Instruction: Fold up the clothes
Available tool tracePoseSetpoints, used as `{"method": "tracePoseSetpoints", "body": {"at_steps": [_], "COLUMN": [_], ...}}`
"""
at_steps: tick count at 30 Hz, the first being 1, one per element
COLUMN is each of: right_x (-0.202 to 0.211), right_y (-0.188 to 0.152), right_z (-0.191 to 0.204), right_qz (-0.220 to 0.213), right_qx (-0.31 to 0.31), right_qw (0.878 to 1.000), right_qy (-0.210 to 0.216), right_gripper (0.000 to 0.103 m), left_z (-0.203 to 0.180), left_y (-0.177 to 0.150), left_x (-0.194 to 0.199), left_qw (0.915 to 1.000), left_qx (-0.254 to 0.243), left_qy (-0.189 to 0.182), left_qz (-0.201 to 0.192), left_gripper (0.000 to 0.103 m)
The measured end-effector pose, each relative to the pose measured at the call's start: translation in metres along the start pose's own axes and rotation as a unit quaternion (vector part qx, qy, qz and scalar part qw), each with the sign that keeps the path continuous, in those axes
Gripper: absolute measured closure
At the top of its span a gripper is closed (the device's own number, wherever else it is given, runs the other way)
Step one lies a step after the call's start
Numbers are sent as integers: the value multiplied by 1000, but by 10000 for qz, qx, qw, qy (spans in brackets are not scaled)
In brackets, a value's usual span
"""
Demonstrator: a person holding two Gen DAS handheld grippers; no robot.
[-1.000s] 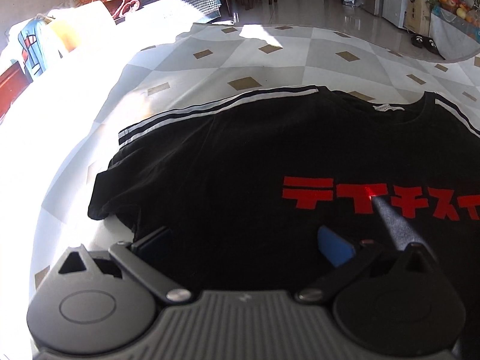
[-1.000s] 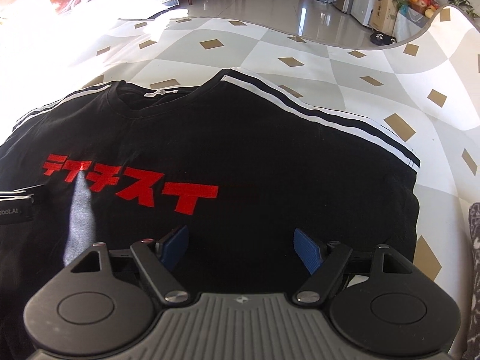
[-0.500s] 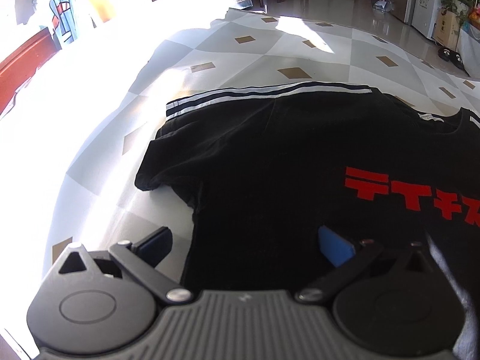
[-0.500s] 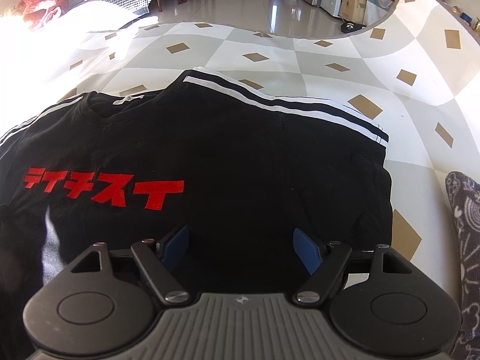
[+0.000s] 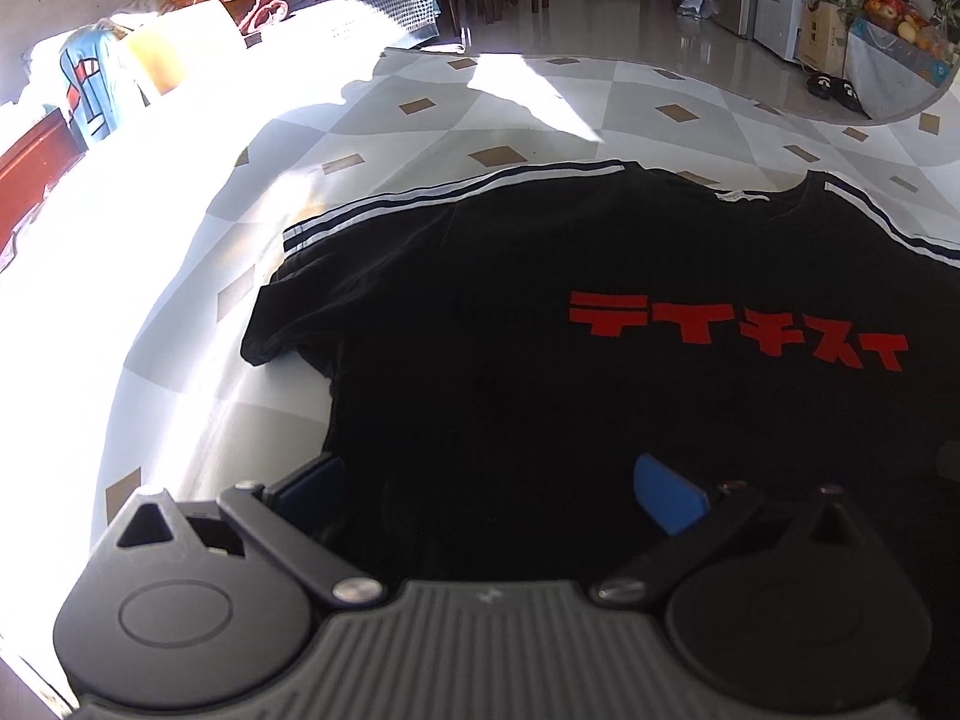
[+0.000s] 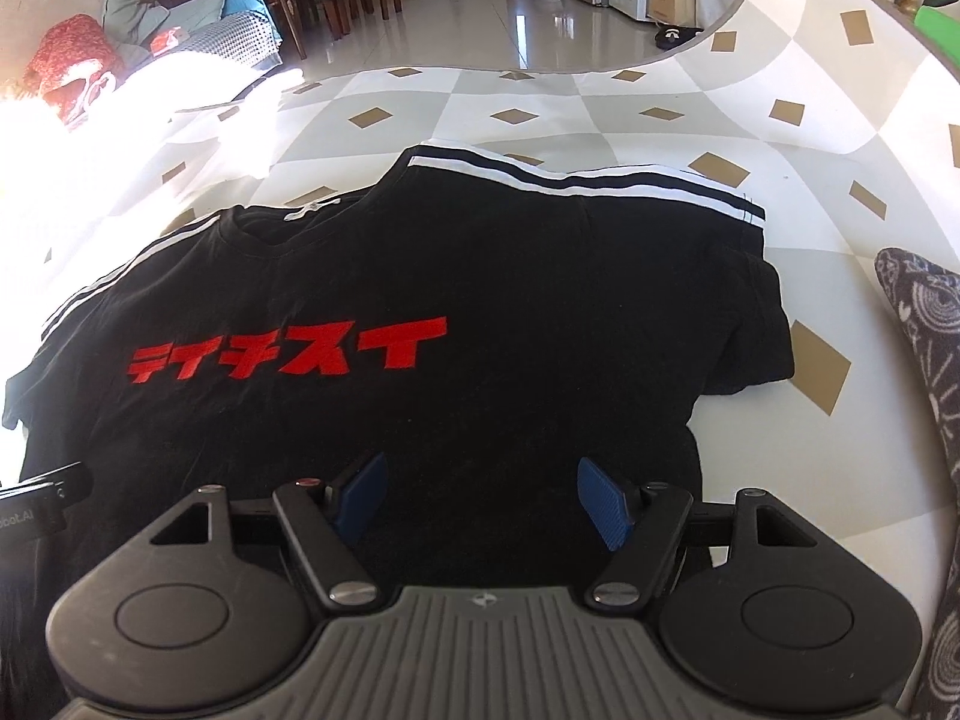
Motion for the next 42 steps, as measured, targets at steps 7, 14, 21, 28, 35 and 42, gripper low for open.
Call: {"method": "tracePoseSetpoints", "body": {"at_steps": [7,14,21,28,35,42], "right_x": [2,-1,2,6,13,26], "right_y": [-28,-29,-27,-30,-35,-45], "right_z": [30,5,-32,-40,-36,-22], "right_qz": [-114,-318,-411,-481,-415,-372], "right_qx": [616,439,-75,-83,-111,-75], "right_qw": [9980,9973,9959,9956,9962,9973], "right_qy": [36,-490,-801,-802,-762,-624], "right_gripper": [35,34,33,31,35,35], "left_z": [-25,0,22,37,51,35], "left_y": [-23,-28,-32,-37,-42,-50], "left_x": [6,-6,-6,-3,1,17], "left_qw": [9991,9991,9989,9983,9970,9994], "left_qx": [-418,280,453,583,766,287], "left_qy": [-83,-271,-120,-14,86,173], "left_qz": [-62,154,83,67,118,22], "left_gripper": [0,0,0,0,0,0]}}
Point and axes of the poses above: each gripper's, at about its wrist camera, not at the fingertips, and x roughly against the way its jaws point, z to its left, y to its top, the point moved 10 cm from there along -x, roughly the way its jaws point, and after that the axes turned 7 degrees about z, right-handed, at the moved point
